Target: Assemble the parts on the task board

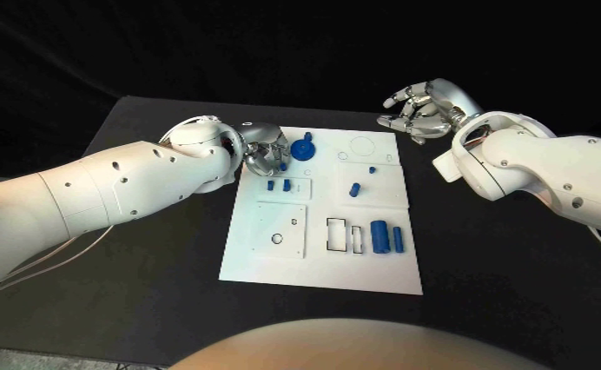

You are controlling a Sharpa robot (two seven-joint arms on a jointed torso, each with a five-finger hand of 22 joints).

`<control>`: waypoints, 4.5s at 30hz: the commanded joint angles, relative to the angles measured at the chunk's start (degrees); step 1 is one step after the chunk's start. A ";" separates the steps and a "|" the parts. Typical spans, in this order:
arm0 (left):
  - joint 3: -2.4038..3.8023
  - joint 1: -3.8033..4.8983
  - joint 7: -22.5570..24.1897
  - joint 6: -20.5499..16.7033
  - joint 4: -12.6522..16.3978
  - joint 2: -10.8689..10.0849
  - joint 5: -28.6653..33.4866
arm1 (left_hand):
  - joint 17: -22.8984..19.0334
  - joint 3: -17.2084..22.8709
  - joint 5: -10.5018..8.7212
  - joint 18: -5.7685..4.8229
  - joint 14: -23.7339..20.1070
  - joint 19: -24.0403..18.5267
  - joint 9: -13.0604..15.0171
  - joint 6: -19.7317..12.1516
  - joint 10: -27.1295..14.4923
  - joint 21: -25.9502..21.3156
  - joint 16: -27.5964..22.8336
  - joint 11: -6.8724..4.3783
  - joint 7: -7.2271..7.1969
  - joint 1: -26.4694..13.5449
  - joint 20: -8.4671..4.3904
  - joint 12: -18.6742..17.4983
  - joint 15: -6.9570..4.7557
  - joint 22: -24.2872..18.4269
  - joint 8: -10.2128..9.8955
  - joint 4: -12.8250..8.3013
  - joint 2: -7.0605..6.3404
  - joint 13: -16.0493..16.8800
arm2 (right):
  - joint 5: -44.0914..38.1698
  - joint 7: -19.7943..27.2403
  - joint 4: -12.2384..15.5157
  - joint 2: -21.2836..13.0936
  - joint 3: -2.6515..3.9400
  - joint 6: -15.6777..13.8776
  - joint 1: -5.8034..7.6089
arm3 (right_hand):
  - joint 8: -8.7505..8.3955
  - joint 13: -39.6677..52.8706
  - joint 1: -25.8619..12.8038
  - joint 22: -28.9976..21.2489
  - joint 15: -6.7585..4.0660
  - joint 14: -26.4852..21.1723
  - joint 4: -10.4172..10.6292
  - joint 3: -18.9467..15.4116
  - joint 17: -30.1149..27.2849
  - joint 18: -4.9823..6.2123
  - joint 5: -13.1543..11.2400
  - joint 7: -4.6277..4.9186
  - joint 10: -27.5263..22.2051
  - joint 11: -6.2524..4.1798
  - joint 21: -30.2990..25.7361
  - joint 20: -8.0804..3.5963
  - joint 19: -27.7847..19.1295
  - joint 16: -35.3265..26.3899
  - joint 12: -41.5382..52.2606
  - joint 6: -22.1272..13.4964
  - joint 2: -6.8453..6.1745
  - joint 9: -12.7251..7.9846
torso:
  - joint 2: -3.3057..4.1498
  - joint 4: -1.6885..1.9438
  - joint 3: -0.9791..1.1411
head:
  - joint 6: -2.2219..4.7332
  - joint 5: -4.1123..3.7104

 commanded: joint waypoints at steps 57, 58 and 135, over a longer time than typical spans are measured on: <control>1.76 0.01 21.65 -6.76 14.10 -15.18 71.59 | -31.83 -5.70 5.99 5.10 -19.39 -19.78 -0.71 -0.20 -5.38 -37.20 -21.63 1.30 2.04 -0.01 1.27 5.03 1.23 -4.50 5.11 1.33 3.41 2.12 | -49.11 -10.04 -2.13 4.67 -0.12 18.11 -4.81 | -3.31 -34.23 0.41 12.44 1.35 3.14 -11.34 16.03 5.80 -3.18 -5.32 0.61 -2.40 2.11 20.64 1.43 8.77 6.12 -43.49 11.26 -3.84 -4.17 | 0.06 0.04 -0.08 | 1.76 -4.28; 1.76 0.01 21.69 -6.74 14.19 -15.22 71.70 | -31.85 -5.74 6.06 5.09 -19.40 -19.77 -0.70 -0.22 -5.42 -37.23 -21.66 1.32 2.06 -0.05 1.27 5.02 1.24 -4.50 5.12 1.33 3.38 2.11 | -49.12 -10.05 -2.32 4.89 -0.12 18.04 -4.94 | -3.40 -34.52 0.47 12.75 1.32 3.22 -11.61 16.82 5.97 -3.26 -6.23 0.55 -1.89 1.99 21.26 1.39 9.07 6.31 -43.79 11.62 -3.68 -4.18 | 0.05 0.06 -0.09 | 1.71 -4.26; 1.75 0.01 19.77 -6.29 14.86 -15.74 71.08 | -32.02 -5.92 5.73 5.05 -19.27 -19.44 -0.71 -1.54 -6.20 -37.83 -21.93 1.55 2.39 0.07 1.33 5.01 1.37 -4.61 4.98 1.03 3.58 1.94 | -54.72 -16.63 -4.88 8.71 -0.34 7.90 -8.53 | -0.18 -34.02 -0.98 17.80 -1.45 3.49 -19.88 27.58 6.53 -5.84 -5.66 -2.17 11.37 -1.18 35.04 -1.13 14.58 7.58 -46.77 19.55 -1.01 1.07 | 0.02 -0.06 0.02 | 1.18 -4.17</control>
